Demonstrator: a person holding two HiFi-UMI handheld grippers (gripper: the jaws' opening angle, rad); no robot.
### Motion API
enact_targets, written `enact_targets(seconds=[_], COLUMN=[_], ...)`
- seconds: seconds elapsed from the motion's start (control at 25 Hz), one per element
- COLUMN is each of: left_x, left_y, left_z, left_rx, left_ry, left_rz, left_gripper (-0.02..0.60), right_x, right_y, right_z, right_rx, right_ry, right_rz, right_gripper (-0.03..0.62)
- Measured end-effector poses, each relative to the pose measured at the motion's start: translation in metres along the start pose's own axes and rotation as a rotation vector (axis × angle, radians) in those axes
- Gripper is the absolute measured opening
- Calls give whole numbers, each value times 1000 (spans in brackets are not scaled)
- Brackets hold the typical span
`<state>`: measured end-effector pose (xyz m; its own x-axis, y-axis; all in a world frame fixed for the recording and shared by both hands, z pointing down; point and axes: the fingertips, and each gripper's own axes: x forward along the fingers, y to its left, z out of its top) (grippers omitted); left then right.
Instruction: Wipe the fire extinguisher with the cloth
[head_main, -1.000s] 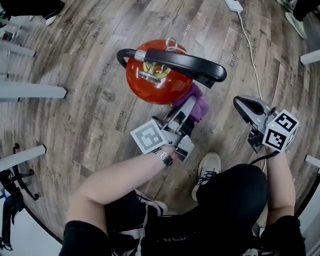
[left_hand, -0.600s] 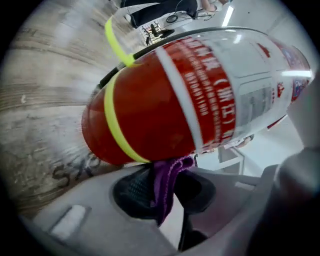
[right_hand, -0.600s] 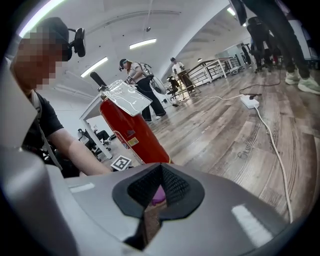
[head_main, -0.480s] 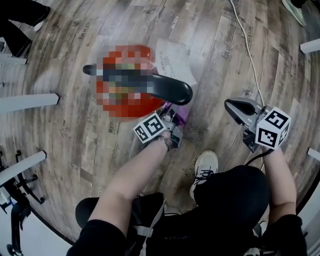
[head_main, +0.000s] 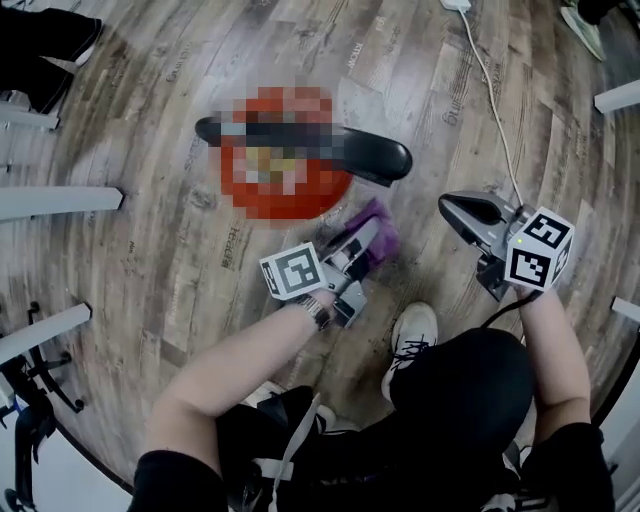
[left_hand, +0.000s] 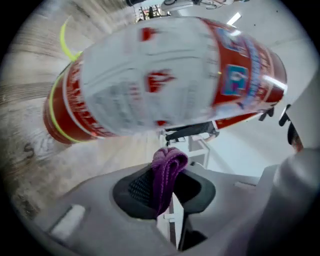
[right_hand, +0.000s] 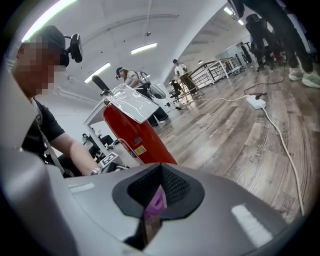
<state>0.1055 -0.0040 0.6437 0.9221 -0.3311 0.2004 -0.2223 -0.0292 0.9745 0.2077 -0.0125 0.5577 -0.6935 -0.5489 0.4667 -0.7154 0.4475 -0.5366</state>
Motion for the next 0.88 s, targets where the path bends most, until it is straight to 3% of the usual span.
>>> enact_targets(seconds=[0.08, 0.16, 0.24, 0.36, 0.48, 0.72, 0.76, 0.84, 0.88], left_x=[-9, -19, -33, -52, -68, -84, -85, -89, -91], left_y=[-46, -96, -135, -177, -207, -247, -250, -252, -254], left_z=[-9, -9, -2, 16, 35, 42, 42, 43, 43], left_rx=[29, 105, 190, 281, 315, 374, 379, 388, 406], left_ry=[52, 84, 93, 61, 4, -27, -28, -20, -3], left_rz=[-106, -233, -319, -401, -458, -543, -547, -550, -553], left_gripper=[74, 74, 74, 75, 75, 77, 77, 80, 81], right_x=[0, -3, -8, -15, -12, 10, 11, 8, 4], right_y=[18, 43, 69, 107, 142, 183, 188, 197, 199], right_z=[11, 23, 34, 51, 67, 80, 80, 81, 82], right_rx=[22, 46, 40, -19, -118, -241, -257, -284, -289], right_ry=[-28, -43, -43, -32, -18, 4, 5, -1, -6], right_rz=[57, 152, 239, 326, 367, 387, 398, 420, 430], right_gripper=[10, 103, 148, 207, 233, 222, 204, 98, 86])
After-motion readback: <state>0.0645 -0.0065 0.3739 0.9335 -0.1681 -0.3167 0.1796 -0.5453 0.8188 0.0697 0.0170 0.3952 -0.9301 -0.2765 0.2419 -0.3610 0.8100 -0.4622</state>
